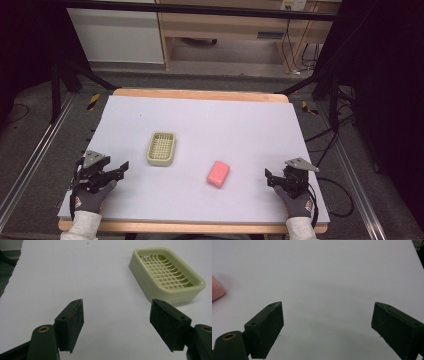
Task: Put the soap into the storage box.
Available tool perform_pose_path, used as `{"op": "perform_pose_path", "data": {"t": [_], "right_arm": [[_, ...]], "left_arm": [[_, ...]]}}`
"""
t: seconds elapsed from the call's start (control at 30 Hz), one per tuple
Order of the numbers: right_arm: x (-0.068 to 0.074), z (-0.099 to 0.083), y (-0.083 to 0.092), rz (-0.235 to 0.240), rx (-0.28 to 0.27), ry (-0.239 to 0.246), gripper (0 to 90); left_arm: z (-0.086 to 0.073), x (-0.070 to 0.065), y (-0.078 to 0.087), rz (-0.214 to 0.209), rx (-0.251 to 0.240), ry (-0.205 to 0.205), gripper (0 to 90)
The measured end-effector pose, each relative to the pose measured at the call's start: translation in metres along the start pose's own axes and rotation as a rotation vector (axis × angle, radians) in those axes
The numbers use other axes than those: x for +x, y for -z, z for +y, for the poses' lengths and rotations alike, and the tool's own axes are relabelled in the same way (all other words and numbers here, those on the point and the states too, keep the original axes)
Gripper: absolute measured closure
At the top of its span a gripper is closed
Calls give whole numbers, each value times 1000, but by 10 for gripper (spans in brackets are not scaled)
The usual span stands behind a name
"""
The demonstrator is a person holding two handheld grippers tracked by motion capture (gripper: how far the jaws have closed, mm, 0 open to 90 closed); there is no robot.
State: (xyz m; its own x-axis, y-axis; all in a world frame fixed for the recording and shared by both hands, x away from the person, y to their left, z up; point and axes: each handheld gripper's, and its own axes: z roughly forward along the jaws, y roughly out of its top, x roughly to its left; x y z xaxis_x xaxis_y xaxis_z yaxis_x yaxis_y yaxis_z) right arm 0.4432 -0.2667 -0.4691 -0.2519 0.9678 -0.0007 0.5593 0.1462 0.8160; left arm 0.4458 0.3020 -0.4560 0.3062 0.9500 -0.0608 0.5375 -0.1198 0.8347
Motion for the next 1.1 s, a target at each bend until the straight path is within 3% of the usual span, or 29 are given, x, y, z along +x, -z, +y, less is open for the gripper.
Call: {"op": "perform_pose_path", "data": {"t": [0.47,1.1], "right_arm": [[-4,-2,2,-21,9,-8,103],[0,-2,-2,-40,20,-6,97]], "left_arm": [[11,-18,4,-38,-20,-9,295],[23,-25,11,-79,-40,-6,293]]}}
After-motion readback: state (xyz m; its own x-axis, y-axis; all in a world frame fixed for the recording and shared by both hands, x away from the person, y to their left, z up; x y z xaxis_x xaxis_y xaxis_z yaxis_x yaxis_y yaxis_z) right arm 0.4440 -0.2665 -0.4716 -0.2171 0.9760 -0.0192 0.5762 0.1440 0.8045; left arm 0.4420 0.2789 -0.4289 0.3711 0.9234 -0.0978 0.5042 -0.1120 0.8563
